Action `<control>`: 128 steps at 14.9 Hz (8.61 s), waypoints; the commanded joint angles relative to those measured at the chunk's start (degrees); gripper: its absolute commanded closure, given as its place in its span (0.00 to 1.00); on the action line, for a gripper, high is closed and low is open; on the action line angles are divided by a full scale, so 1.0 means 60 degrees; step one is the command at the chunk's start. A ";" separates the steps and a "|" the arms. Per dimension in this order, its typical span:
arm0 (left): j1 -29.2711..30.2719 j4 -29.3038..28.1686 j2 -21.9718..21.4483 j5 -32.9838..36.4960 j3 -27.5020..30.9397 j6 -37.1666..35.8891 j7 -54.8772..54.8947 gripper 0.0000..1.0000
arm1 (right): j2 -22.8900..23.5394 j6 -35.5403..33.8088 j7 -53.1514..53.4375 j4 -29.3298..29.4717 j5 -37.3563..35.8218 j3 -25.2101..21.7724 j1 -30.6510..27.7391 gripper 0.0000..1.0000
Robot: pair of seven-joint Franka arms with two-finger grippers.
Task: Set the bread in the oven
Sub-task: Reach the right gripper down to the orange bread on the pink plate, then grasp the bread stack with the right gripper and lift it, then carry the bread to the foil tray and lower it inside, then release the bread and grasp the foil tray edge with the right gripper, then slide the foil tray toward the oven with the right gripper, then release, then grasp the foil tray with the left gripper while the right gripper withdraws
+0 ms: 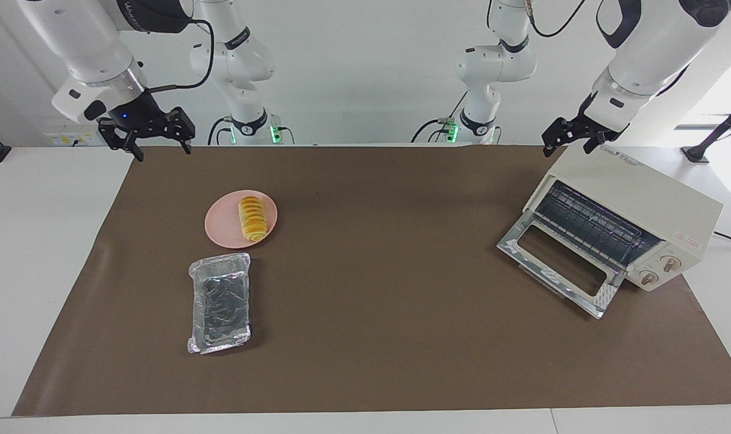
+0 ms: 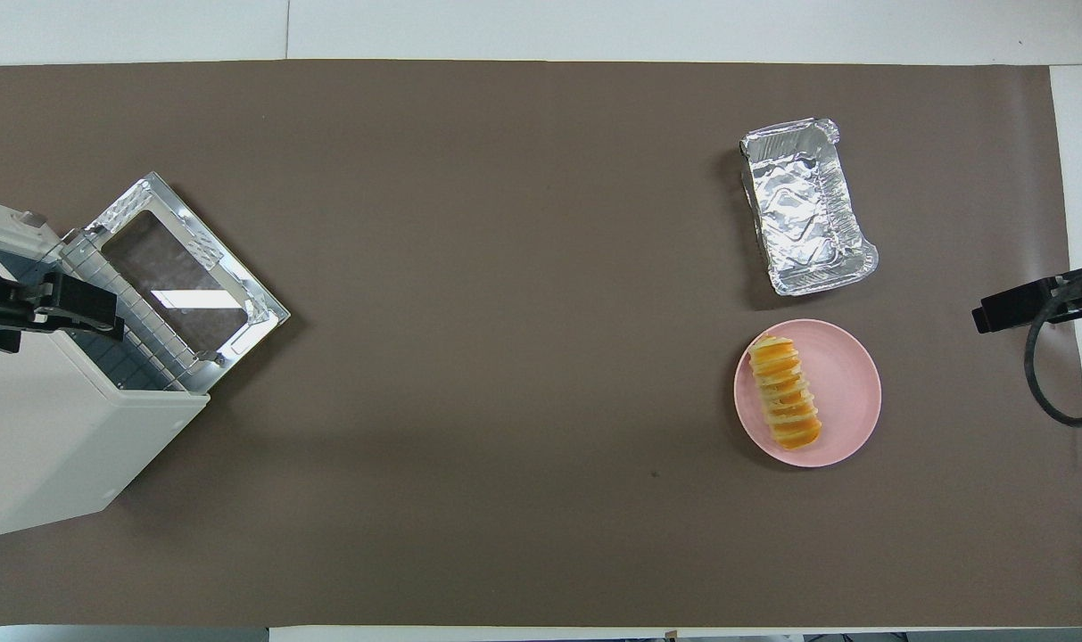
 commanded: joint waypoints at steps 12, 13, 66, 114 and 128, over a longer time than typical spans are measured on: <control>0.0033 -0.0298 -0.0262 0.0120 -0.0014 0.0176 0.0030 0.00 | -0.1901 0.3292 0.0529 -0.4934 0.0126 0.0222 0.1241 0.00; 0.0033 -0.0298 -0.0262 0.0120 -0.0014 0.0176 0.0030 0.00 | -0.1858 0.3907 0.0706 -0.5461 0.0126 0.0222 0.1636 0.00; 0.0033 -0.0298 -0.0262 0.0120 -0.0014 0.0176 0.0030 0.00 | 0.6258 0.4469 -0.1603 0.2590 -0.0562 0.0134 0.0192 0.00; 0.0047 -0.0283 -0.0218 0.0120 -0.0014 0.0791 0.0044 0.00 | 0.3872 0.3770 0.5953 0.0421 0.0463 0.0104 0.4910 0.00; -0.4666 0.1045 0.3670 -0.0276 -0.0073 0.4993 -0.5692 0.00 | 0.1455 0.1631 0.0914 0.0700 0.0301 0.0061 0.0427 0.00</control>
